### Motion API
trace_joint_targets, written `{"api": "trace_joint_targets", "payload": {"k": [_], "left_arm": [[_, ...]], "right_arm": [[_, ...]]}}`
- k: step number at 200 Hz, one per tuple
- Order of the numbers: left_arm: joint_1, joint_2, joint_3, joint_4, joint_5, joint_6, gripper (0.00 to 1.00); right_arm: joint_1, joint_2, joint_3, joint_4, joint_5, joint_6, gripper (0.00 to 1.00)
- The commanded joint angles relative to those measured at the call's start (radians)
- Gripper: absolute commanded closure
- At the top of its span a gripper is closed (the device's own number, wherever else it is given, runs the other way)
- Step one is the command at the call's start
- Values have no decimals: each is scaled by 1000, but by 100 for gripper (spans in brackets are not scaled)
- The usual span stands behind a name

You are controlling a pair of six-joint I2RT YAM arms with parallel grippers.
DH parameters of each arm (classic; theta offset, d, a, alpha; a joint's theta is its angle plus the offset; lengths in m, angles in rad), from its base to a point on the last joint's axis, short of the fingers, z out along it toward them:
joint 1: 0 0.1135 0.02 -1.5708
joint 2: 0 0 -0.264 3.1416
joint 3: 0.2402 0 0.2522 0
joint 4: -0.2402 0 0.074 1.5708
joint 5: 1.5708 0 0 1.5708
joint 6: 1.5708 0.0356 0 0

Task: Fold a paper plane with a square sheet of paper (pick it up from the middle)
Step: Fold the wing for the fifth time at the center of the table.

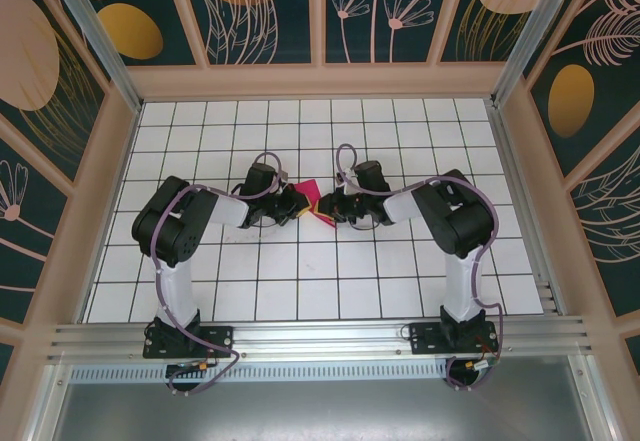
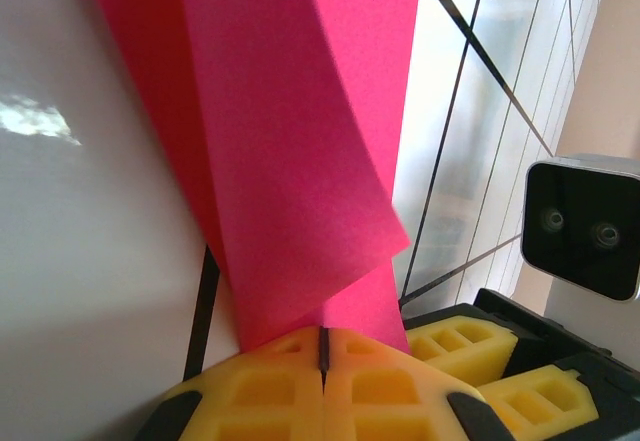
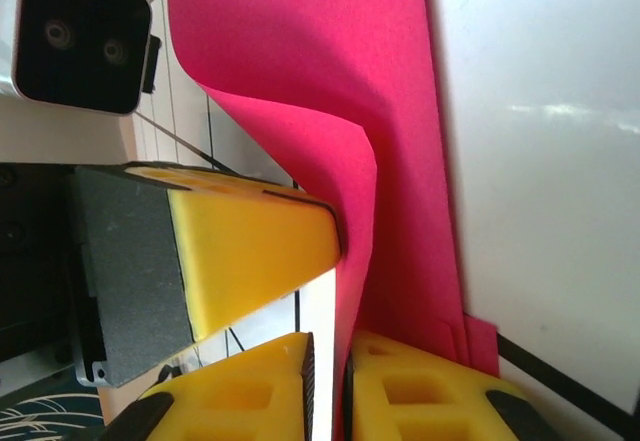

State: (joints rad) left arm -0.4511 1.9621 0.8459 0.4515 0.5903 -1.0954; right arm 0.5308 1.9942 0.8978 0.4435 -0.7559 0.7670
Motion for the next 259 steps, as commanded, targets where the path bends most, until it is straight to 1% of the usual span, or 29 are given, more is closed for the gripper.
{"api": "trace_joint_targets", "payload": {"k": [1, 55, 68, 91, 103, 120, 145, 165, 211, 259], "left_arm": [[-6, 47, 2, -88, -57, 31, 94], [-6, 46, 6, -93, -57, 37, 94], [-6, 45, 8, -93, -54, 37, 94], [-6, 33, 23, -88, -36, 44, 93], [-6, 17, 35, -82, -25, 49, 92], [-6, -20, 39, -52, -5, 55, 87], [-6, -81, 15, 9, 13, 52, 79], [-6, -116, -32, 74, 23, 37, 77], [-17, -110, -107, 183, 45, -8, 76], [-44, -64, -116, 262, 62, -48, 80]], "right_arm": [[-8, -47, 11, -130, 3, -71, 82], [-8, -80, -9, -192, 18, -110, 82], [-8, -77, -17, -192, 21, -110, 85], [-8, -63, -35, -174, 28, -102, 93], [-9, -57, -42, -160, 31, -93, 97], [-9, -52, -62, -127, 36, -76, 100], [-19, -50, -99, -45, 27, -19, 100], [-30, -52, -132, 25, 12, 35, 100], [-47, -52, -176, 101, 3, 117, 100], [-50, -38, -184, 93, 18, 149, 100]]}}
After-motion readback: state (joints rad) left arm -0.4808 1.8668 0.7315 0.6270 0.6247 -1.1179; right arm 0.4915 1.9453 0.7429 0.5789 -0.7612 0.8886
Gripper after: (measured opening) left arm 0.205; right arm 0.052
